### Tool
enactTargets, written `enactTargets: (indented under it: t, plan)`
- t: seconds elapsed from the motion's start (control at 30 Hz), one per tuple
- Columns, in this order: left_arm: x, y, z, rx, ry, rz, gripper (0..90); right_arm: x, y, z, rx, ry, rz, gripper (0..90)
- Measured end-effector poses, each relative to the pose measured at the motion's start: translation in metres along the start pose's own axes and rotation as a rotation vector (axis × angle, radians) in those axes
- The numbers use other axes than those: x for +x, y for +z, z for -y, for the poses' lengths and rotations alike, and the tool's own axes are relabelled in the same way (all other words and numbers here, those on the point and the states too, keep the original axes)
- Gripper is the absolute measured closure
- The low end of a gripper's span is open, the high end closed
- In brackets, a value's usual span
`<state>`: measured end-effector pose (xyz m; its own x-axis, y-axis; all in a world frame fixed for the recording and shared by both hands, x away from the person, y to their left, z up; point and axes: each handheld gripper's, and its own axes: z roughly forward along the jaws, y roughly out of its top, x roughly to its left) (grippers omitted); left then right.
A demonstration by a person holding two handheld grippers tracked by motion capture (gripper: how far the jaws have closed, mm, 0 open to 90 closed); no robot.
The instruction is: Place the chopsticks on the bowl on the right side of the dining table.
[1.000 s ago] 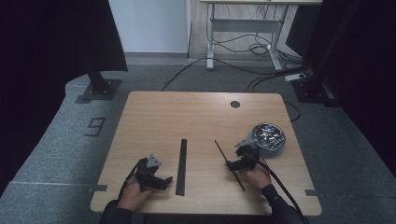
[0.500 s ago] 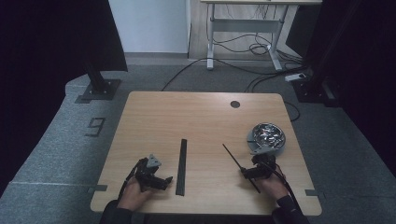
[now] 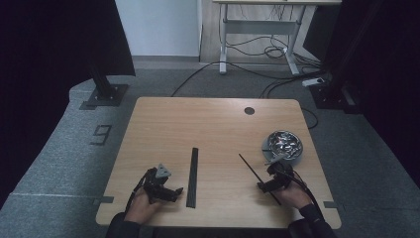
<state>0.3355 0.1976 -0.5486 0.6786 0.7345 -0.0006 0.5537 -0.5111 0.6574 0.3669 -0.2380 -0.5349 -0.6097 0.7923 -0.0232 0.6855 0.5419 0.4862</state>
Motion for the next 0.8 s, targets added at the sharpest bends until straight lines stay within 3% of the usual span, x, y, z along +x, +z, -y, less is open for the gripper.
enactTargets:
  t: [0.1, 0.13, 0.23, 0.27, 0.43, 0.53, 0.8]
  plan:
    - [0.0, 0.0, 0.0, 0.001, 0.0, 0.0, 0.0, 0.002, 0.0, -0.012, 0.061, -0.017, -0.019, 16.1]
    - [0.0, 0.0, 0.0, 0.002, 0.0, 0.0, 0.0, 0.003, 0.0, -0.019, 0.095, -0.032, -0.028, 24.2]
    - [0.0, 0.0, 0.0, 0.002, 0.0, 0.0, 0.0, 0.002, 0.001, -0.026, 0.134, -0.04, -0.055, 30.9]
    - [0.0, 0.0, 0.0, 0.003, 0.0, 0.0, 0.0, 0.002, 0.002, -0.034, 0.176, -0.046, -0.057, 36.3]
    - [0.0, 0.0, 0.0, 0.002, 0.0, 0.0, 0.0, 0.001, 0.003, -0.044, 0.244, -0.066, -0.064, 45.8]
    - [0.0, 0.0, 0.0, 0.002, 0.0, 0.0, 0.0, 0.004, 0.004, -0.053, 0.31, -0.101, -0.072, 57.8]
    - [0.0, 0.0, 0.0, 0.003, 0.0, 0.0, 0.0, 0.012, 0.009, -0.066, 0.414, -0.137, -0.08, 69.3]
